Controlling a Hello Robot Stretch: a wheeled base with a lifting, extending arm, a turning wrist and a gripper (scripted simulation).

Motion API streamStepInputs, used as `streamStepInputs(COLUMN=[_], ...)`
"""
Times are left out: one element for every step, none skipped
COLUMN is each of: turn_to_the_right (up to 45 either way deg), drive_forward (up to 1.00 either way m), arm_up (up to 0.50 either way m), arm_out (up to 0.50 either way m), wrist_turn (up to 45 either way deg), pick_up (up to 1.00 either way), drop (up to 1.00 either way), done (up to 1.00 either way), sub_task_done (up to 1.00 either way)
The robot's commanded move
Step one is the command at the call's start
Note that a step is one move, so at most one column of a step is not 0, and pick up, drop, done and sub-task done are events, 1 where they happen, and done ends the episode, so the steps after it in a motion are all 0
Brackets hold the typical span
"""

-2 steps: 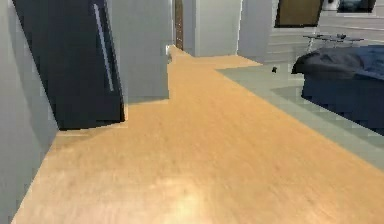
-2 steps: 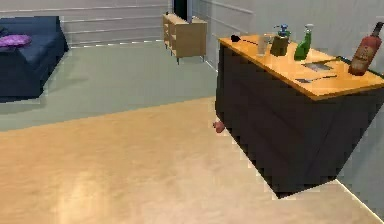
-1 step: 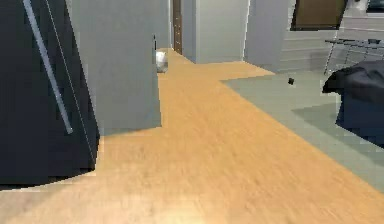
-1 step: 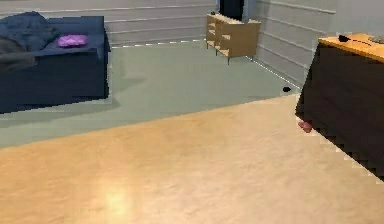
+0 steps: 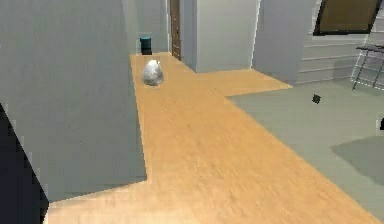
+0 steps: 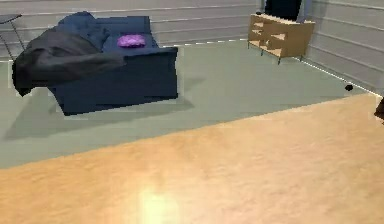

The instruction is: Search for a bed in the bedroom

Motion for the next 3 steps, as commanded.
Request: streamStepInputs(turn_to_the_right=[3.0, 0.0, 3.0], drive_forward=[0.00, 1.00, 0.00], arm_up=[0.00, 0.00, 0.00], arm_out=[0.00, 0.00, 0.00], wrist_turn=[0.0, 0.0, 0.0], pick_up=[0.00, 0.00, 0.00], drop=[0.00, 0.00, 0.00], done=[0.00, 0.00, 0.00], sub_task_done=[0.00, 0.00, 0.00])
